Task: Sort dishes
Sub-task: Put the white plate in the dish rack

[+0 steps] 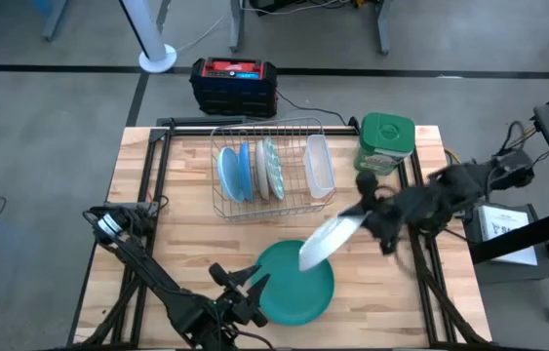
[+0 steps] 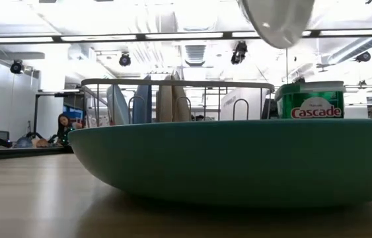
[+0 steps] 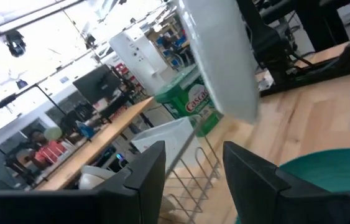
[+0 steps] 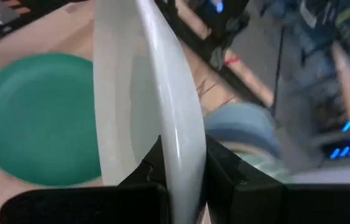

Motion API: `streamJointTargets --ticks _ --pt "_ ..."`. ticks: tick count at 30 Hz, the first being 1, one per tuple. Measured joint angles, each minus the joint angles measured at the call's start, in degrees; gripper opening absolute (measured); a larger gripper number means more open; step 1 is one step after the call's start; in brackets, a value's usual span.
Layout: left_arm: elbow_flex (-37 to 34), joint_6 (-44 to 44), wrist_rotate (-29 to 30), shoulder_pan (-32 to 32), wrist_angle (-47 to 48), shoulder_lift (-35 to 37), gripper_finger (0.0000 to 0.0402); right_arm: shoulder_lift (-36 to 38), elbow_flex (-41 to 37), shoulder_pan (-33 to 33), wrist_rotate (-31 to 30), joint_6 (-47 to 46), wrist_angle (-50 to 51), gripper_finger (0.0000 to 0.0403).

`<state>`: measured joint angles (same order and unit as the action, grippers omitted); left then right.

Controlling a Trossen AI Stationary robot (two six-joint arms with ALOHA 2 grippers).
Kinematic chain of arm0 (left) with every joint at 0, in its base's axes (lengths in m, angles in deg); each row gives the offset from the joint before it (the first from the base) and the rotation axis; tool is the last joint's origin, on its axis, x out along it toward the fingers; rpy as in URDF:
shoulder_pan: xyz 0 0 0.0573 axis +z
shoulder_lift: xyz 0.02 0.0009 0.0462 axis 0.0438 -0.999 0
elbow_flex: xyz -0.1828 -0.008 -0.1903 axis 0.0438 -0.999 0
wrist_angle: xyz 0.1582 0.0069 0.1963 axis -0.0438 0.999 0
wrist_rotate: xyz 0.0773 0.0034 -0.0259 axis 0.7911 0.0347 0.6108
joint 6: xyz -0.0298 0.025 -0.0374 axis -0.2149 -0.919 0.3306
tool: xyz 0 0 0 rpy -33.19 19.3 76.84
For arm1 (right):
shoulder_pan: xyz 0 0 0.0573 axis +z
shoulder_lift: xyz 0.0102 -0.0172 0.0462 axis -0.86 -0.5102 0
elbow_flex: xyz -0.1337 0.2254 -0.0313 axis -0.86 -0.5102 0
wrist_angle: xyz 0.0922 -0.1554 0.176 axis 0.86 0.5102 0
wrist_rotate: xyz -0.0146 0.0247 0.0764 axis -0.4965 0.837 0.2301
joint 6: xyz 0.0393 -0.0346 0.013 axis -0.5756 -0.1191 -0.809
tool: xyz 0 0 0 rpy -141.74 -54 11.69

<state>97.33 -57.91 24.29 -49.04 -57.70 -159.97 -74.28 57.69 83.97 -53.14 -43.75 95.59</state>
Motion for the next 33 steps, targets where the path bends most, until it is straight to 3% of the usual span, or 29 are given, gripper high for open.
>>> streamJointTargets --ticks 5,12,22,28,33 --pt "-0.07 0.01 0.44 0.05 5.09 1.16 0.015 3.5 0.05 -10.08 8.09 14.05 -1.65 0.0038" --pt "-0.07 0.91 0.44 0.8 13.27 2.28 0.015 4.9 0.03 -25.97 31.95 30.02 -2.83 0.0038" --pt "-0.07 2.2 0.44 2.87 28.8 3.44 0.015 -1.05 0.03 -41.92 42.91 45.55 -5.16 0.0038" --pt "-0.07 15.74 0.42 4.34 42.4 3.59 0.015 -5.65 0.03 -48.7 50.67 49.69 -7.92 0.0038" --pt "-0.1 34.04 -2.23 4.59 57.73 3.67 0.0148 -10.8 2.6 -54.15 58.71 49.54 -8.64 0.0038"
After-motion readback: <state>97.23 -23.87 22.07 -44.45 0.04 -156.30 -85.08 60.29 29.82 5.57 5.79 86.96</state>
